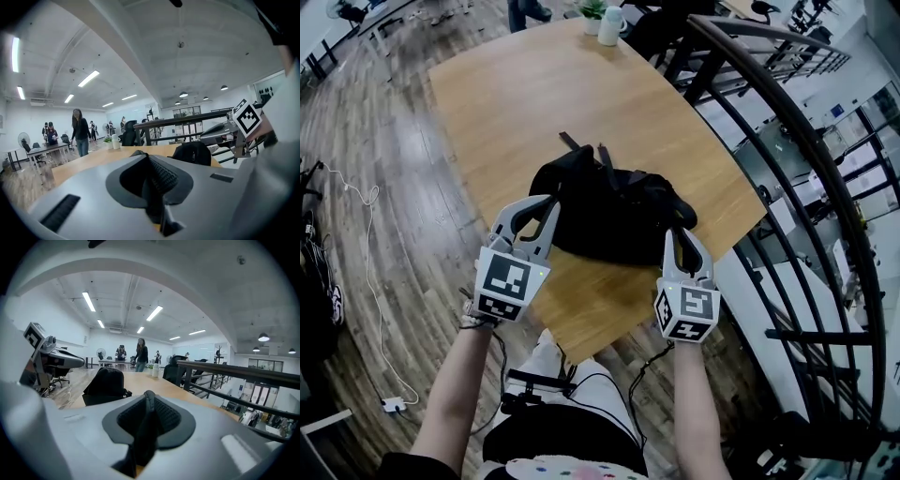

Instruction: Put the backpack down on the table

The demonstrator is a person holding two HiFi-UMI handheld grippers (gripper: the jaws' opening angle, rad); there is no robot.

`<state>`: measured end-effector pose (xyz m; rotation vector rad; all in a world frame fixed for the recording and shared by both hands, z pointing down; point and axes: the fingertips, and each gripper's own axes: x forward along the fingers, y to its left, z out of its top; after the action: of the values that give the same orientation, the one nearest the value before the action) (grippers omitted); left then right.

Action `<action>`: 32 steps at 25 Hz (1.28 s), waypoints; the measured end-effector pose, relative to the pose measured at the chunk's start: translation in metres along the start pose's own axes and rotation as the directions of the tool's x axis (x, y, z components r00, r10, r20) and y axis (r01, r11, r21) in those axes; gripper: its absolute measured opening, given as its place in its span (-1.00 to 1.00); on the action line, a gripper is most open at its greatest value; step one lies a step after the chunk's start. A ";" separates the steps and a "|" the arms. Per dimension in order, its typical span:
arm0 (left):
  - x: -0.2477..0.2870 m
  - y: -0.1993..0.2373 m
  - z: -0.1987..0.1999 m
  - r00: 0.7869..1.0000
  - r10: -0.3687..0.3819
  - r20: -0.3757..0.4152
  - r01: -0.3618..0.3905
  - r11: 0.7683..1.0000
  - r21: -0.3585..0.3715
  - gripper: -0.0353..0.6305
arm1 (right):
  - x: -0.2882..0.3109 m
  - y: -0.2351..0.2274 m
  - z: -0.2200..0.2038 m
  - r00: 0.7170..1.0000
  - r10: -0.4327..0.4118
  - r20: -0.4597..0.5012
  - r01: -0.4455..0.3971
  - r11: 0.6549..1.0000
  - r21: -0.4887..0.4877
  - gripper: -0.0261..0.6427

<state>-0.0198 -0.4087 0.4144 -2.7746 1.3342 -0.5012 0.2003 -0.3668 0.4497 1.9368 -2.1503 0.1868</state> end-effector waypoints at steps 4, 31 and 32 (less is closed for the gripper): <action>-0.029 -0.010 0.018 0.999 -0.007 0.031 0.007 1.000 0.000 -0.88 | -0.025 0.010 0.015 0.999 0.009 0.036 -0.010 1.000 0.010 -0.89; -0.102 -0.048 0.054 0.989 -0.104 0.102 0.100 0.994 0.038 -0.88 | -0.101 0.057 0.059 0.988 0.117 0.101 -0.121 0.992 0.043 -0.90; -0.102 -0.050 0.053 0.989 -0.106 0.101 0.103 0.994 0.036 -0.88 | -0.102 0.059 0.059 0.987 0.121 0.103 -0.126 0.991 0.041 -0.90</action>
<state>-0.0264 -0.3052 0.3442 -2.8139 1.1559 -0.3726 0.1453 -0.2769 0.3703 1.8758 -2.3539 0.1674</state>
